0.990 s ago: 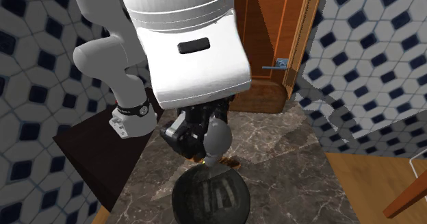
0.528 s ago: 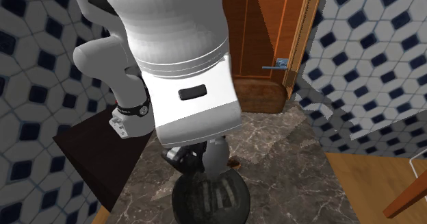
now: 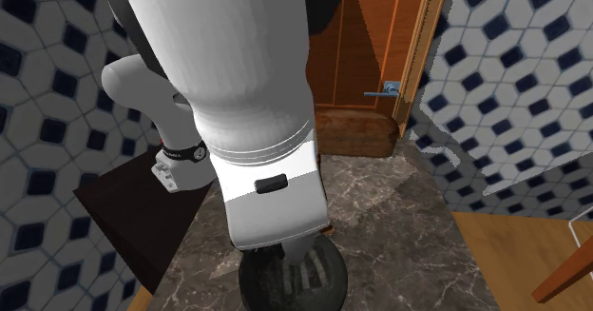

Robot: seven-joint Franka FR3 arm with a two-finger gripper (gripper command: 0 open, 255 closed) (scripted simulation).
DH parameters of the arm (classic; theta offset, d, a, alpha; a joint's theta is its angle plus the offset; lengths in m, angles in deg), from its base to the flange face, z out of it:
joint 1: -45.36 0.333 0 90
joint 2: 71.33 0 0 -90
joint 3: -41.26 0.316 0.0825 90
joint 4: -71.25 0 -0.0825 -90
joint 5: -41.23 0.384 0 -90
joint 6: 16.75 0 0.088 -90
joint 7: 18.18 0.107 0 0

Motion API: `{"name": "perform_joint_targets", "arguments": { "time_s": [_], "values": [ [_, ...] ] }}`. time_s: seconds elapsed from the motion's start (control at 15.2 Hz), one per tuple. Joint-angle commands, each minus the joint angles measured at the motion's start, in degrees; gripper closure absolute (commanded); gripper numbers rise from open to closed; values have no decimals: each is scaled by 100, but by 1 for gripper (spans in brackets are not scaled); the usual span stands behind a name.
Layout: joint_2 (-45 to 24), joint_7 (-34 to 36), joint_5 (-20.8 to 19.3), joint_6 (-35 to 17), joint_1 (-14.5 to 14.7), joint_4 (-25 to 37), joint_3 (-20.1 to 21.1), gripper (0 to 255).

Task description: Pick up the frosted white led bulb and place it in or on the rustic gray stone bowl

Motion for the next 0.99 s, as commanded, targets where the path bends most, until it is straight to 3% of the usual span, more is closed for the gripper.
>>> {"name": "perform_joint_targets", "arguments": {
  "time_s": [0.0,0.59,0.66,0.92],
  "values": [
    [-79,-52,44,-147,2,-75,-1,255],
    [-115,-78,65,-219,2,-116,-2,255],
    [-115,-78,65,-219,2,-116,-2,0],
    [-115,-78,65,-219,2,-116,-2,0]
  ]
}}
